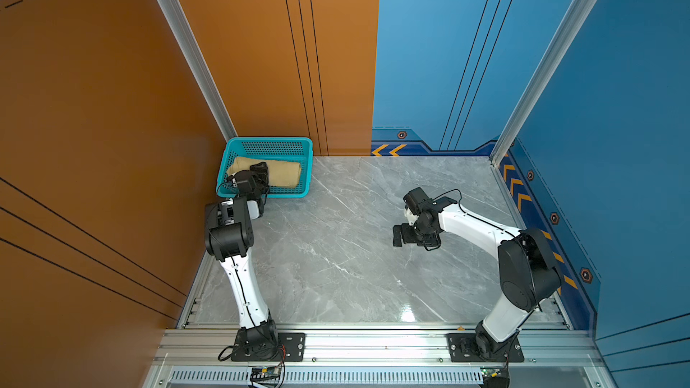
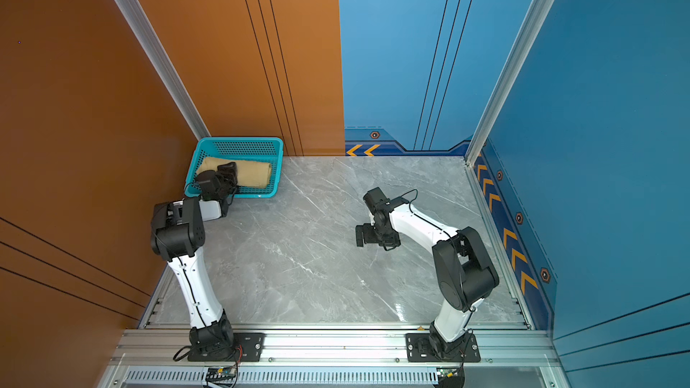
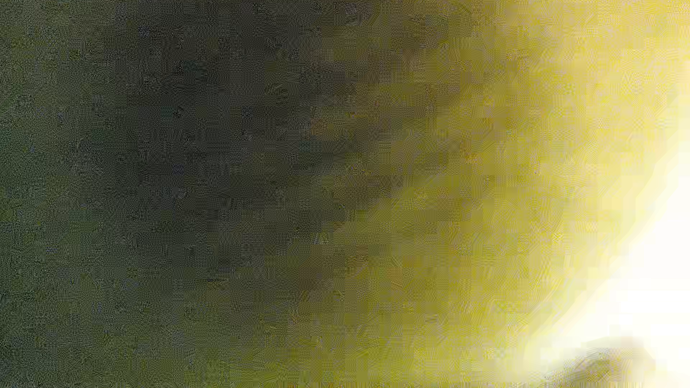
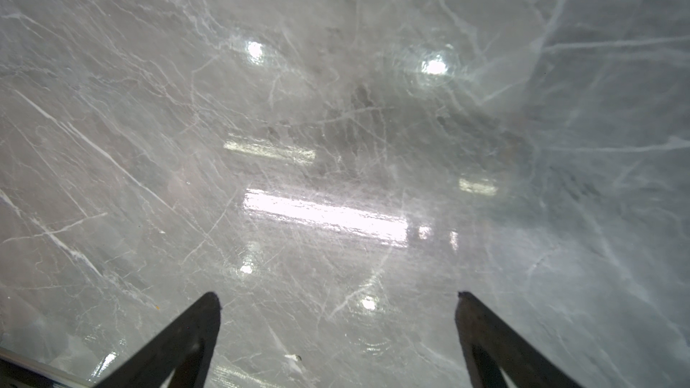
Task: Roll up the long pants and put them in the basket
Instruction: Place the long pant in the bin.
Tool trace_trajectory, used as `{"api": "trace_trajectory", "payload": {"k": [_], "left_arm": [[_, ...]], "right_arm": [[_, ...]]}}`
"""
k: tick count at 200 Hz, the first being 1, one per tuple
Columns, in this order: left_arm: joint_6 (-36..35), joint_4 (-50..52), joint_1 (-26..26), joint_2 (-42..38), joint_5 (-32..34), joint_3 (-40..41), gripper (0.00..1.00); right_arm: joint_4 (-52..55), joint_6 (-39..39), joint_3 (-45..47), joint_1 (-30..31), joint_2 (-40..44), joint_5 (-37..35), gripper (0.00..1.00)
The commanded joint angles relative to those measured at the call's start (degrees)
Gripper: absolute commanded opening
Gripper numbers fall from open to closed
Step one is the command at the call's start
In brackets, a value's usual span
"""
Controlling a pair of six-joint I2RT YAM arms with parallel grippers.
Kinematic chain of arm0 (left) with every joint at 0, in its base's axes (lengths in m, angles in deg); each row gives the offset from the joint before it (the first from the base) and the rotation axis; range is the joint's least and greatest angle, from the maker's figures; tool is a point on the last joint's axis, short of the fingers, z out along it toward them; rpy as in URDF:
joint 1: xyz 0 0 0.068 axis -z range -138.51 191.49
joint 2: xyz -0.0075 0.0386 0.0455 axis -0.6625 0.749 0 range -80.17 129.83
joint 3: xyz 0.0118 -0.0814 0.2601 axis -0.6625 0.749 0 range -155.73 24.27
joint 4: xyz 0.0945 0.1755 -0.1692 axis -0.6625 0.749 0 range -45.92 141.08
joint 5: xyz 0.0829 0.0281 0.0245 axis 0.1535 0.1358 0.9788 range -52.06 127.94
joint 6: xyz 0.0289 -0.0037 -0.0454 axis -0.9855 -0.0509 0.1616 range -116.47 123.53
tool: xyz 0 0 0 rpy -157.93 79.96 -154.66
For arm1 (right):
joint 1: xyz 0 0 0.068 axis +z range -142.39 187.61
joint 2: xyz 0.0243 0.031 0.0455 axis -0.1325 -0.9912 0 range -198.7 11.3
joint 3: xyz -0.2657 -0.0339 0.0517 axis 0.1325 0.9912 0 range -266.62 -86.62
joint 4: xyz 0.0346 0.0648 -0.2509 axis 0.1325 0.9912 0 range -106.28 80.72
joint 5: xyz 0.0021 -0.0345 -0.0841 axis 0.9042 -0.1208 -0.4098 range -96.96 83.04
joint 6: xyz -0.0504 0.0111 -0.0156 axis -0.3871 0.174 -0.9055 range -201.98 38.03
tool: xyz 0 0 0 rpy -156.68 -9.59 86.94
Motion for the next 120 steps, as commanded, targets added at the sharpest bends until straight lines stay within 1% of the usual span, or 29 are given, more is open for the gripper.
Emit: {"api": "trace_trajectory", "payload": {"k": [1, 14, 32, 45, 59, 81, 99, 120], "left_arm": [[-1.82, 14.28, 0.21, -3.82, -0.79, 1.97, 0.99], [-1.72, 16.17, 0.30, -4.93, -1.47, 2.37, 0.99], [-1.99, 23.25, 0.30, -6.53, -3.25, 1.62, 0.99], [-3.54, 27.33, 0.38, -8.21, -4.63, 1.30, 0.99], [-6.83, 33.16, 0.48, -11.12, -3.65, 1.10, 0.99], [-11.71, 39.11, 0.54, -15.60, -2.63, 1.27, 0.99], [-16.14, 44.28, 0.90, -19.30, -2.14, 1.30, 0.99], [-21.44, 46.51, 0.99, -22.88, -1.13, 1.75, 0.99]], "right_arm": [[2.20, 1.02, -1.83, -0.32, -0.69, -1.42, 1.00], [2.22, 0.55, -2.14, -0.32, -1.03, -0.91, 1.00], [2.08, 0.46, -2.17, -0.32, -0.83, -1.21, 1.00], [1.79, 0.10, -2.22, -0.34, -0.40, -1.28, 1.00], [1.38, -0.45, -2.34, -0.34, 0.10, -0.88, 1.00], [1.54, -1.69, -3.05, -0.41, 0.67, -0.70, 1.00], [1.47, -2.64, -3.27, -0.41, 1.24, -1.91, 1.00], [1.21, -3.95, -4.04, -0.50, 1.29, -2.20, 1.00]]}}
